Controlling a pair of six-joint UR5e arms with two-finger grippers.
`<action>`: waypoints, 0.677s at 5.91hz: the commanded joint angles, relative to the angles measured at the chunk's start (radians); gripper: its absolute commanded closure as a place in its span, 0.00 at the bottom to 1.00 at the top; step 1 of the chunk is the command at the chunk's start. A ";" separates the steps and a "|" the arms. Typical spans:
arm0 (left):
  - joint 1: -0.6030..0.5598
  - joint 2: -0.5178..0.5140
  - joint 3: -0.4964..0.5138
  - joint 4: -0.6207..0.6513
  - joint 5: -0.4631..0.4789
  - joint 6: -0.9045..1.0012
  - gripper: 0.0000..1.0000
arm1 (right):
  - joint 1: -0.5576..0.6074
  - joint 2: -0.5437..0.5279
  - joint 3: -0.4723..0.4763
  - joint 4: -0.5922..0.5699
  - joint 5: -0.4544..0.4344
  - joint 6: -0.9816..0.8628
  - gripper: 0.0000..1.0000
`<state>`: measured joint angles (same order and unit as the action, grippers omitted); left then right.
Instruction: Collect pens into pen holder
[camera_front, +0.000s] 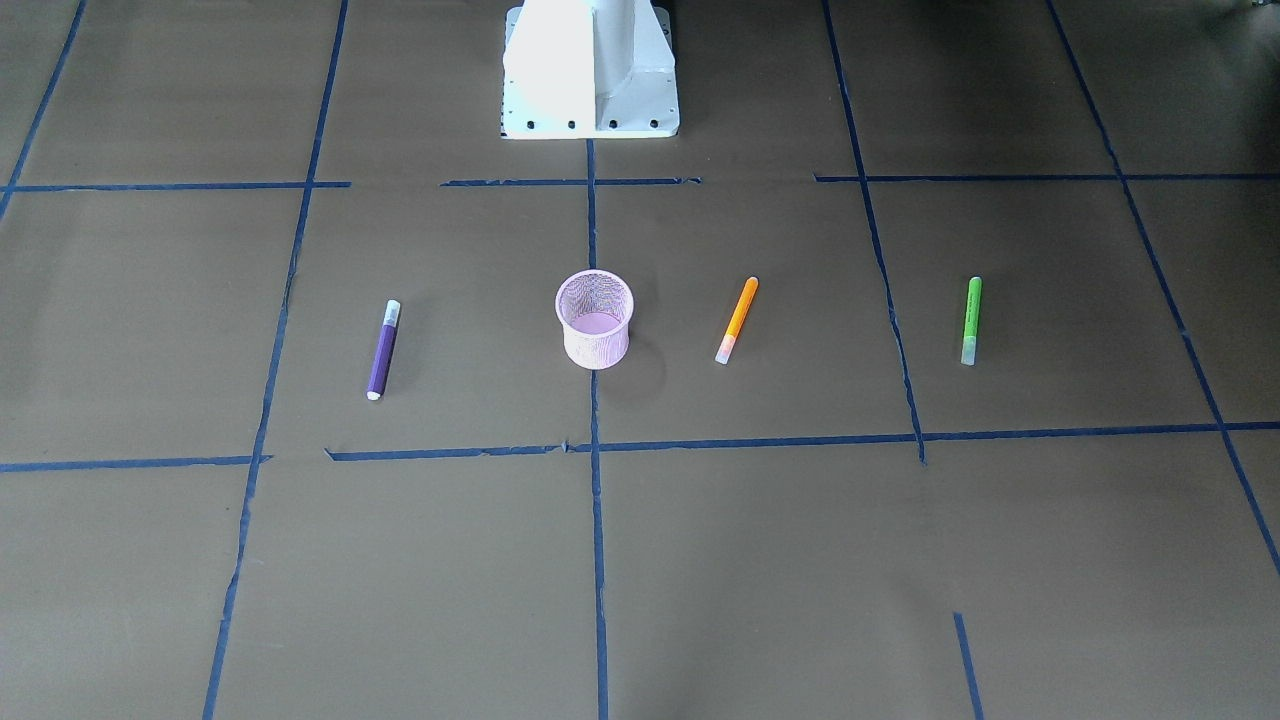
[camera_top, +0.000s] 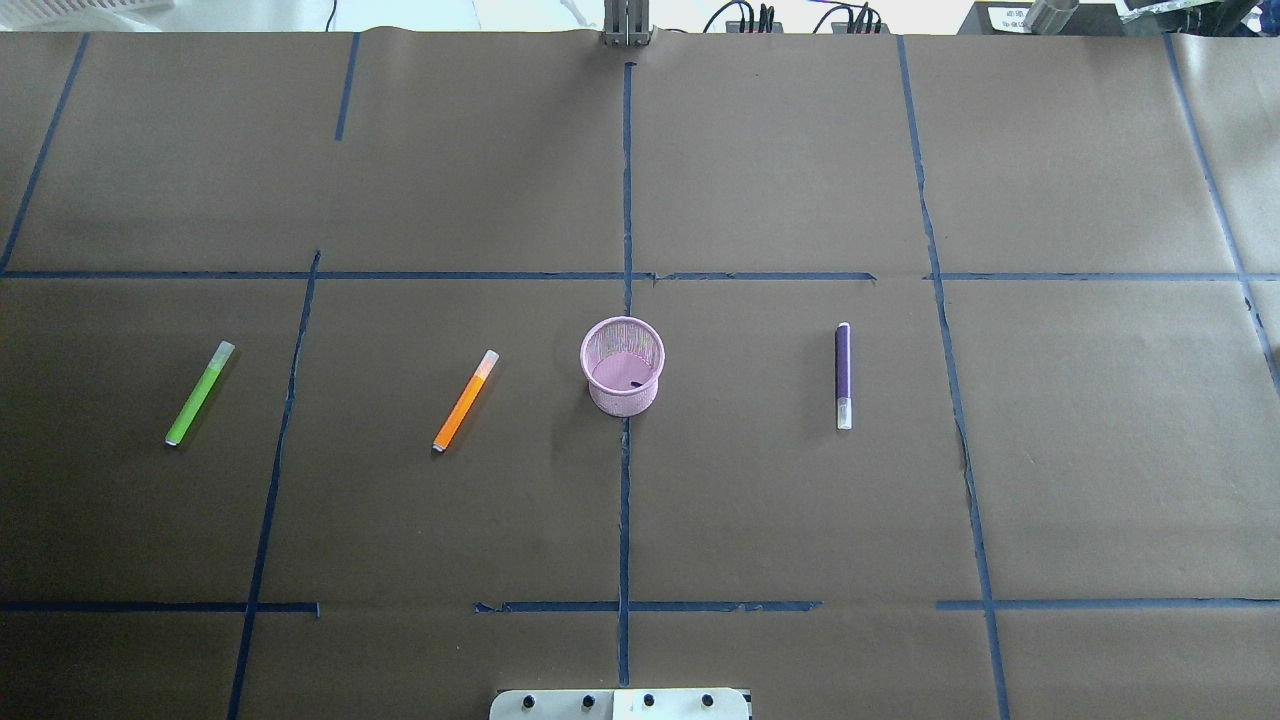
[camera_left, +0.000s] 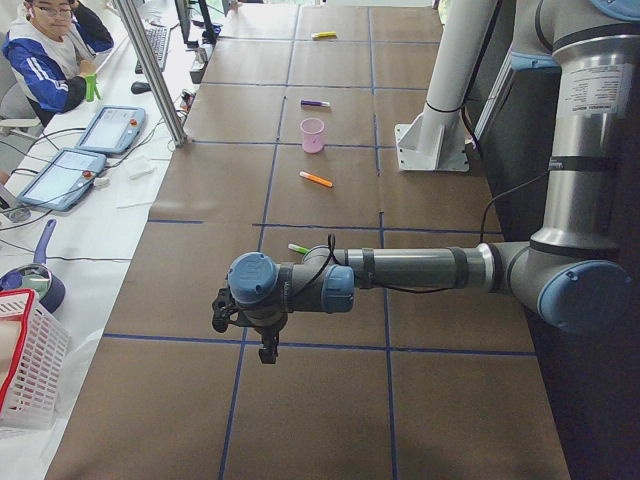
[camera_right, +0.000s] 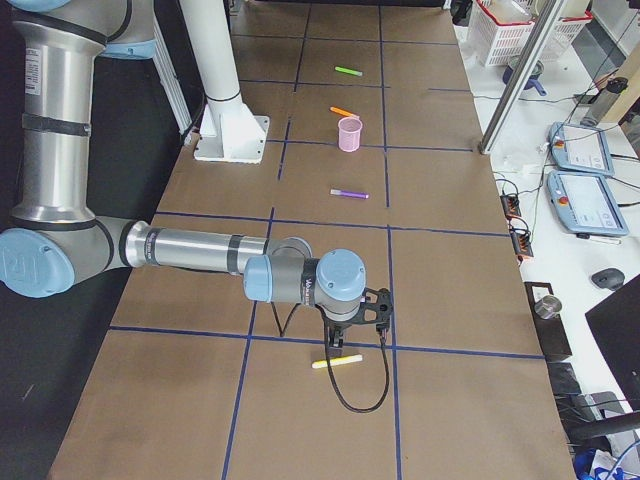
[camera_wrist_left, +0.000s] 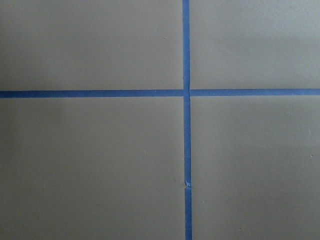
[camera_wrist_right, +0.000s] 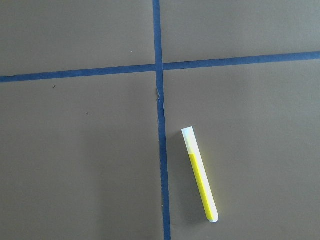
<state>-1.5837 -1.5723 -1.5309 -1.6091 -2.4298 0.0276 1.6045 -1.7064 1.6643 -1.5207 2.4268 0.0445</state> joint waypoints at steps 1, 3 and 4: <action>0.001 0.000 0.000 0.000 0.000 0.000 0.00 | -0.002 0.004 -0.006 -0.001 0.000 0.003 0.00; 0.001 0.000 0.000 -0.002 0.000 0.000 0.00 | 0.000 0.001 -0.001 0.001 0.000 0.002 0.00; 0.001 0.000 0.000 -0.002 0.000 0.000 0.00 | 0.000 0.001 -0.005 0.001 0.000 0.002 0.00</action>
<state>-1.5831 -1.5723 -1.5309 -1.6103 -2.4298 0.0276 1.6044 -1.7052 1.6620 -1.5206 2.4268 0.0464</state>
